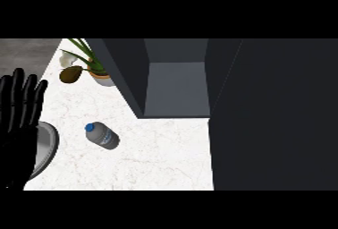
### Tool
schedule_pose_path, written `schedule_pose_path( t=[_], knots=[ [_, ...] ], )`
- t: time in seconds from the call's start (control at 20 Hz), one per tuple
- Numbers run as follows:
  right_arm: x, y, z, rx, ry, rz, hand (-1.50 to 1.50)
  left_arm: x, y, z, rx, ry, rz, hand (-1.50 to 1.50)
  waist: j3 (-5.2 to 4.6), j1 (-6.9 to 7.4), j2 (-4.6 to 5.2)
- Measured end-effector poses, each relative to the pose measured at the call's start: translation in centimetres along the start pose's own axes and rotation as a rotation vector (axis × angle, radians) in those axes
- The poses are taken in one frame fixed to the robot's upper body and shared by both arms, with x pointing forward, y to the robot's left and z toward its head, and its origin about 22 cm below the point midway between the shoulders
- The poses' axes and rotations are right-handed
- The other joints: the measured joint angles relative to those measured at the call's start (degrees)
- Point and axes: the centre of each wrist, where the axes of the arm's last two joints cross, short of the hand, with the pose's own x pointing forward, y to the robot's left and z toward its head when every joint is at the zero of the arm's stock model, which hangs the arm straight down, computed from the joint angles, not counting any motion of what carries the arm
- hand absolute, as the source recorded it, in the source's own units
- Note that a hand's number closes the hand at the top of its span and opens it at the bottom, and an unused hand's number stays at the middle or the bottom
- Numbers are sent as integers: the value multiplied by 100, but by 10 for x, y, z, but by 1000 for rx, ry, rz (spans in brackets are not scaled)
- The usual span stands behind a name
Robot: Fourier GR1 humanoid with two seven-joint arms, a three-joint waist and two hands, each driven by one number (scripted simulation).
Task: Pick up the bottled water, place it into the cabinet and close the cabinet
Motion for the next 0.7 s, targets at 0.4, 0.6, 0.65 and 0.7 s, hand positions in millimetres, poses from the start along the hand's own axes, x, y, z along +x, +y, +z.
schedule_pose_path(
  t=[0.4,0.6,0.65,0.7],
  knots=[
    [4,1,21,85,72,-99,-150,-6,-32,0,-16,100,100,-150,-142,-24,124],
    [4,8,35,114,208,-259,-150,-16,-41,14,54,290,236,-150,-155,-49,114],
    [6,7,40,117,231,-282,-150,-13,-43,19,66,318,258,-150,-157,-43,106],
    [10,10,43,119,246,-305,-150,-13,-44,24,75,340,274,-150,-157,-37,103]
  ],
)
